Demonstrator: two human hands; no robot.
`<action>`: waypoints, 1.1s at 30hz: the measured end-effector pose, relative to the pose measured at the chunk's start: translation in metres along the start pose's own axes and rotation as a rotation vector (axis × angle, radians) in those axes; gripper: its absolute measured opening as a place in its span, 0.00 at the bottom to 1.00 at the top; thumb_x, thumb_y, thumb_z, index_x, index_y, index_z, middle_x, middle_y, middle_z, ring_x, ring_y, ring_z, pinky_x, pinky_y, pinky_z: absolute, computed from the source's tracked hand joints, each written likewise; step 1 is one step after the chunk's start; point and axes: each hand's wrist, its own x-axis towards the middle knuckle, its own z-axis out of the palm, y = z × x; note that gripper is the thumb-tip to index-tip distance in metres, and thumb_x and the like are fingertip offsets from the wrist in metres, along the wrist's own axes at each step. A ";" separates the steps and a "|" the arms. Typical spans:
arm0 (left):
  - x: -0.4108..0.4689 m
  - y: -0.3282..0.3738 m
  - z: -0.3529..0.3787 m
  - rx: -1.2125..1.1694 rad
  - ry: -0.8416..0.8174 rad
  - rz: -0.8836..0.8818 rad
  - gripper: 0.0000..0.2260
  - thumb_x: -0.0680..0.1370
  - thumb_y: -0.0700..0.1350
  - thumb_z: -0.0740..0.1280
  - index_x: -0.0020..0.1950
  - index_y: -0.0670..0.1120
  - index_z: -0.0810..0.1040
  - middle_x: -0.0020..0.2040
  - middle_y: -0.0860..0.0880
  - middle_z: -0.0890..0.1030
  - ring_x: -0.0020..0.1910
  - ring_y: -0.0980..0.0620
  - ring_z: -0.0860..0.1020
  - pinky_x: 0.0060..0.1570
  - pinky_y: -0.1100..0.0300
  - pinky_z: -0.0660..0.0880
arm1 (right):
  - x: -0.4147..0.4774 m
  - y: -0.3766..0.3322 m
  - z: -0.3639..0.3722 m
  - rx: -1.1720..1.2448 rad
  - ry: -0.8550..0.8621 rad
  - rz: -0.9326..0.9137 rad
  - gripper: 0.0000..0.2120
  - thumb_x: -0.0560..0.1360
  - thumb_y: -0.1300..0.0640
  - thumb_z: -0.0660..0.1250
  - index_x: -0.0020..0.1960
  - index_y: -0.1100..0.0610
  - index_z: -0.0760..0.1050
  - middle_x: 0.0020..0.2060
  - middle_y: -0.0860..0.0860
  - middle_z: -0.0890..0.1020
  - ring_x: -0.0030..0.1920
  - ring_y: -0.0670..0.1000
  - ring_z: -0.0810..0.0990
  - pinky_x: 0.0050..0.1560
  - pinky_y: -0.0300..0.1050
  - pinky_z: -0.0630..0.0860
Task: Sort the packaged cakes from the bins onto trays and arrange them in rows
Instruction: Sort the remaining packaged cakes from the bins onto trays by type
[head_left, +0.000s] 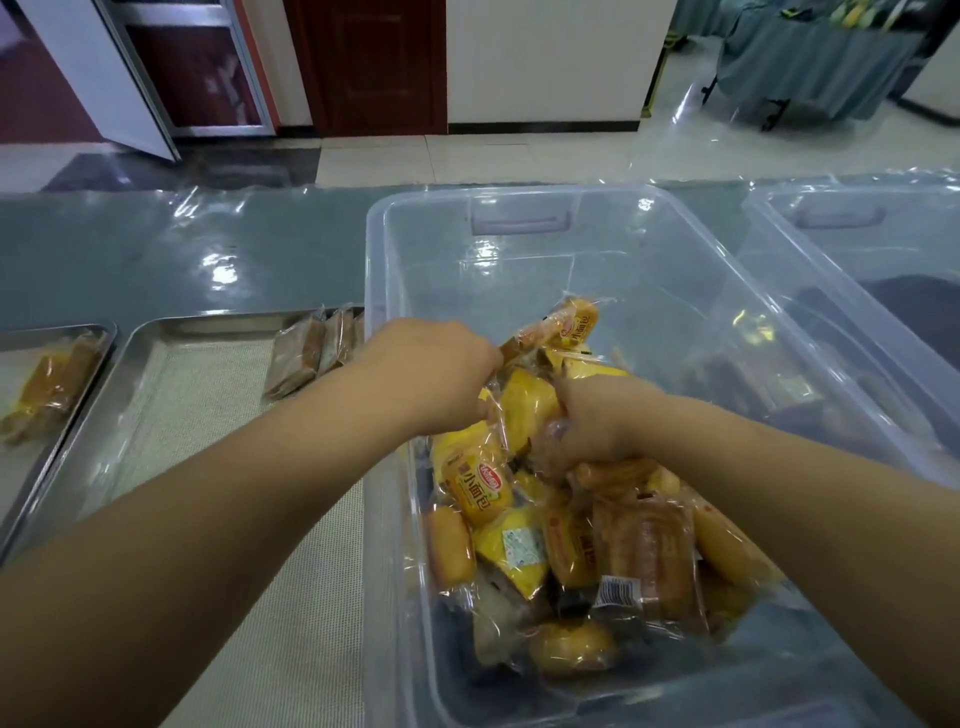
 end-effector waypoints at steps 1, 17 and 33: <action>0.001 0.000 0.000 0.025 -0.026 0.018 0.14 0.77 0.58 0.63 0.58 0.51 0.75 0.50 0.50 0.78 0.47 0.49 0.78 0.46 0.52 0.78 | -0.002 0.003 -0.005 0.024 0.036 0.019 0.30 0.64 0.37 0.70 0.58 0.53 0.68 0.47 0.49 0.76 0.46 0.53 0.74 0.43 0.47 0.73; 0.039 0.053 0.038 0.499 -0.543 0.472 0.27 0.76 0.45 0.68 0.73 0.49 0.61 0.67 0.42 0.61 0.57 0.39 0.72 0.49 0.47 0.77 | -0.029 0.041 -0.041 0.010 0.222 0.119 0.21 0.65 0.37 0.70 0.48 0.52 0.75 0.37 0.48 0.73 0.44 0.54 0.76 0.50 0.51 0.76; 0.015 0.070 0.057 0.678 -0.606 1.071 0.25 0.78 0.52 0.64 0.73 0.64 0.59 0.69 0.45 0.60 0.58 0.39 0.69 0.48 0.49 0.77 | -0.016 0.042 -0.037 0.114 0.159 0.071 0.21 0.67 0.37 0.70 0.36 0.52 0.67 0.35 0.49 0.72 0.44 0.57 0.76 0.44 0.47 0.71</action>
